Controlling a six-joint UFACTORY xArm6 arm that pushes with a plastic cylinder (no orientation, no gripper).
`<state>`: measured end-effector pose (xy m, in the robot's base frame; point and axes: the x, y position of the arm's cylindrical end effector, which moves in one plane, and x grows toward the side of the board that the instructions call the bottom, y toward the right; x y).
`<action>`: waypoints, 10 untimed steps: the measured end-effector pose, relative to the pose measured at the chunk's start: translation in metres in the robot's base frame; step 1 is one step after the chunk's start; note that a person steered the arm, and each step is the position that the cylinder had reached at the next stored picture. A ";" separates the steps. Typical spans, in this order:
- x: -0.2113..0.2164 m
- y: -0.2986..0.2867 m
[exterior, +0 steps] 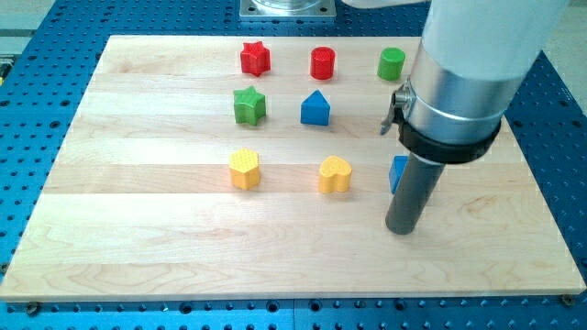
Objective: Place your arm at the right center of the board
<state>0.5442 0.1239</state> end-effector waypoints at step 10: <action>-0.126 0.164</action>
<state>0.4182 0.2878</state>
